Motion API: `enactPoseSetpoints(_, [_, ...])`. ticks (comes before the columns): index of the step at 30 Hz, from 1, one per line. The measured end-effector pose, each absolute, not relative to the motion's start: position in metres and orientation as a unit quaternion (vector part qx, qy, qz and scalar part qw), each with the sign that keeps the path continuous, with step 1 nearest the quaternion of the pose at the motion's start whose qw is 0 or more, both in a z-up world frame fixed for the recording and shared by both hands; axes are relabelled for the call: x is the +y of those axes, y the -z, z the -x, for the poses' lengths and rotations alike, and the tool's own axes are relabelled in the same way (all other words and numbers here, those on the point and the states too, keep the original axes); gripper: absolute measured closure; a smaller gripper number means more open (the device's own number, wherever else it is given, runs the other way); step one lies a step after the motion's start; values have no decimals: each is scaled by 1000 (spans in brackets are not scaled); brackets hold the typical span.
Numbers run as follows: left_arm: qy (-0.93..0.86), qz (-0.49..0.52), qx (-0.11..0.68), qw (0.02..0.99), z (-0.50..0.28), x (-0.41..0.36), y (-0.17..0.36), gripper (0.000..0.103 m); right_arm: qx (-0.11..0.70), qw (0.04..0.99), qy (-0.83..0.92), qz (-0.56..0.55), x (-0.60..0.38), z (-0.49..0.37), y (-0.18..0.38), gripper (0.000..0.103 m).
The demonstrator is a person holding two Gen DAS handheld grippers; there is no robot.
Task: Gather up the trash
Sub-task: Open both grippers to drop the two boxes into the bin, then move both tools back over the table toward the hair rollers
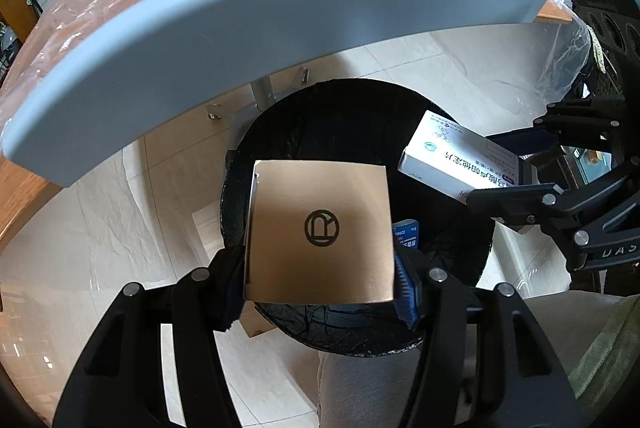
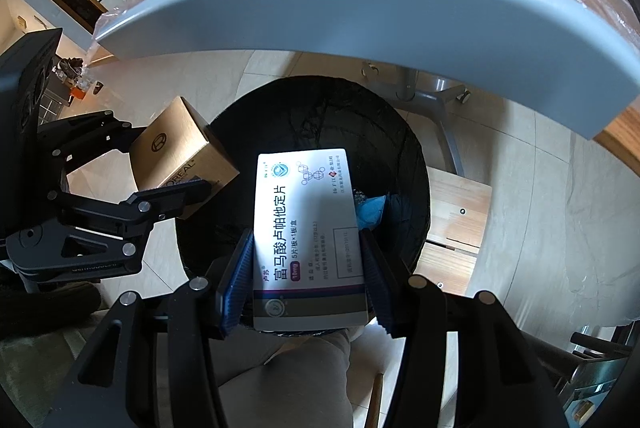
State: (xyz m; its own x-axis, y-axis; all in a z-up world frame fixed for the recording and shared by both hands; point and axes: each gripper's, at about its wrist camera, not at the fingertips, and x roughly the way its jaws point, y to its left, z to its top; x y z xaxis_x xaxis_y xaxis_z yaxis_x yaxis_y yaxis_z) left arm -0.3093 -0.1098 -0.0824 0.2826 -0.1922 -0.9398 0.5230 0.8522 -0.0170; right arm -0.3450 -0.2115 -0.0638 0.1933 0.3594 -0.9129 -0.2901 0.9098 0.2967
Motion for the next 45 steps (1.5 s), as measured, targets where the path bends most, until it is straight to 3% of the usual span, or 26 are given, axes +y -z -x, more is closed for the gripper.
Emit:
enactPoseSetpoints(23, [223, -167, 572, 772, 304, -117, 105, 43, 623, 760, -181, -39, -225, 339, 91, 51])
enactPoseSetpoints(26, [224, -164, 571, 772, 303, -118, 106, 37, 624, 759, -175, -54, -230, 338, 91, 40])
enactPoseSetpoints(32, [221, -158, 572, 774, 305, -113, 100, 36, 622, 762, -168, -59, -239, 339, 82, 34])
enactPoseSetpoints(40, [233, -138, 557, 785, 318, -99, 61, 36, 595, 777, -191, -81, -252, 357, 30, 29])
enactPoseSetpoints(45, [285, -129, 490, 813, 337, -95, -5, 36, 496, 834, -234, -58, -253, 369, -51, 21])
